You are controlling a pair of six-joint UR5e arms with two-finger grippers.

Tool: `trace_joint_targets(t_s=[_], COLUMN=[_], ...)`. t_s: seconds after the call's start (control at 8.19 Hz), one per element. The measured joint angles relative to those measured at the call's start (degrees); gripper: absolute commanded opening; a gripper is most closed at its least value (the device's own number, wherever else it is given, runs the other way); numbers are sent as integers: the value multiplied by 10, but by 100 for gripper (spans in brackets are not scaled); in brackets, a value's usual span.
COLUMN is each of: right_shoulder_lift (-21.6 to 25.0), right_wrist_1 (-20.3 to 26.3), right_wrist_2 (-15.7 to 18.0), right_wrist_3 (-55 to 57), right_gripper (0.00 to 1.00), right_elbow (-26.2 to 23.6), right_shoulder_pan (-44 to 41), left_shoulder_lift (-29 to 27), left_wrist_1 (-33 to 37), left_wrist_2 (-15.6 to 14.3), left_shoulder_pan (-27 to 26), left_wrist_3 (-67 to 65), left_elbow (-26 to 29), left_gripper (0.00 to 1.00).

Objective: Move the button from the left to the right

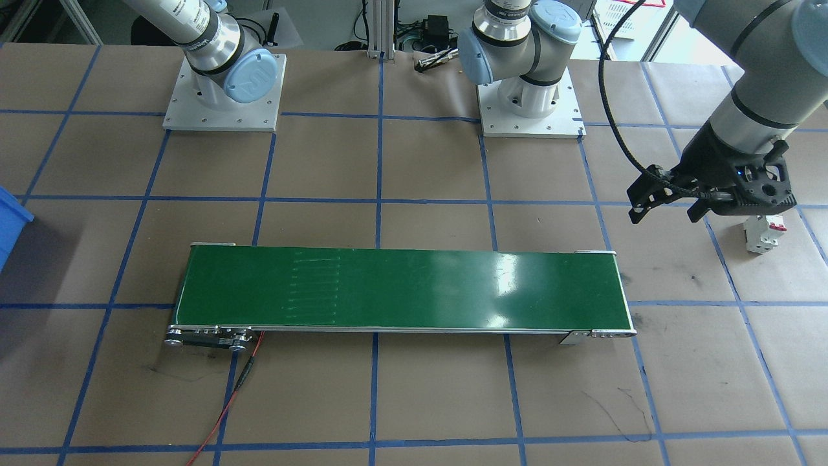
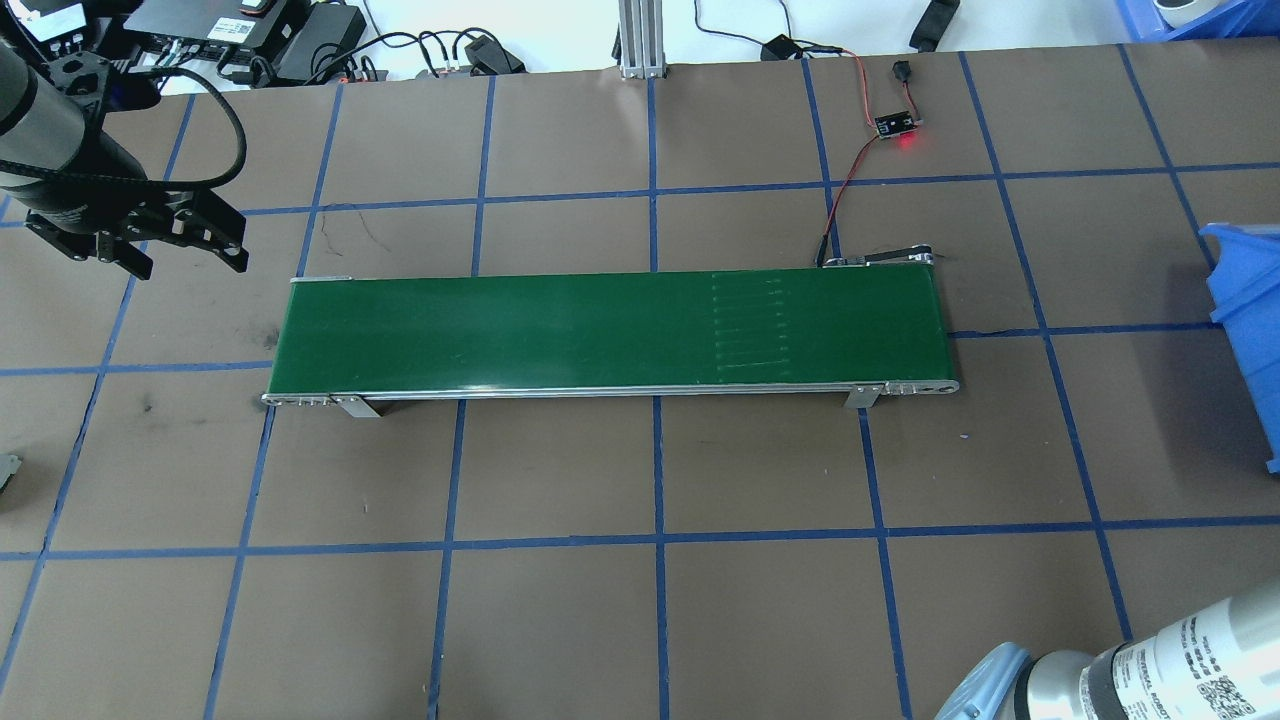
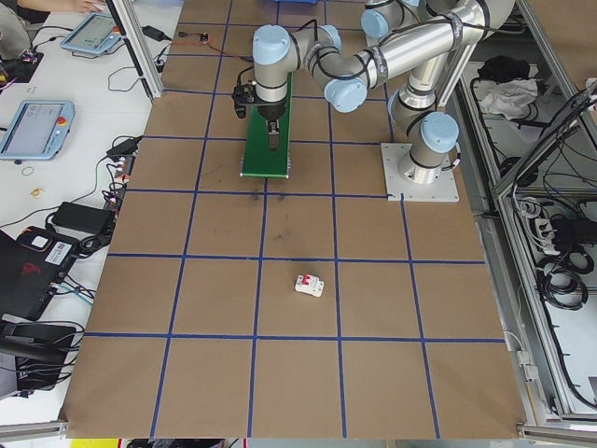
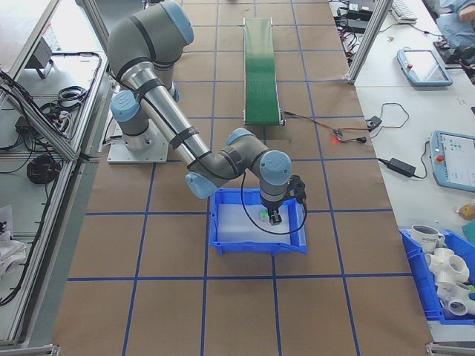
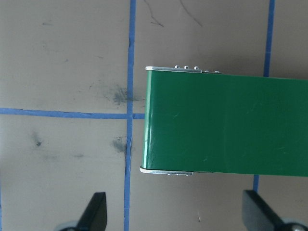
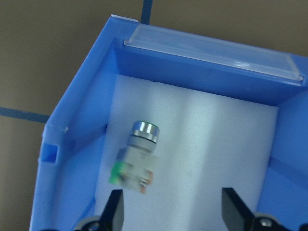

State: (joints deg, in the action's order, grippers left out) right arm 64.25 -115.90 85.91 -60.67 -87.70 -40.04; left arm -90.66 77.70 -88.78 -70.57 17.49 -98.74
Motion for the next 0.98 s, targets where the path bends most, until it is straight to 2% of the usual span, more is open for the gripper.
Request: trace_joint_targets(t_s=[0.24, 0.37, 0.73, 0.98], right_shoulder_lift=[12, 42, 188, 243], right_wrist_1=[2, 22, 183, 240], right_wrist_2=[4, 7, 27, 41], right_wrist_3=[12, 23, 107, 208], right_gripper=[100, 100, 100, 100], right_elbow=[-4, -6, -13, -13], right_shoulder_pan=[2, 1, -48, -148], left_shoulder_lift=[14, 20, 30, 35], left_wrist_1=[7, 9, 13, 13], left_wrist_2=[-4, -2, 1, 13], left_shoulder_pan=[-34, -45, -58, -62], left_wrist_3=[-1, -1, -2, -2], left_elbow=[0, 0, 0, 0], left_gripper=[100, 100, 100, 100])
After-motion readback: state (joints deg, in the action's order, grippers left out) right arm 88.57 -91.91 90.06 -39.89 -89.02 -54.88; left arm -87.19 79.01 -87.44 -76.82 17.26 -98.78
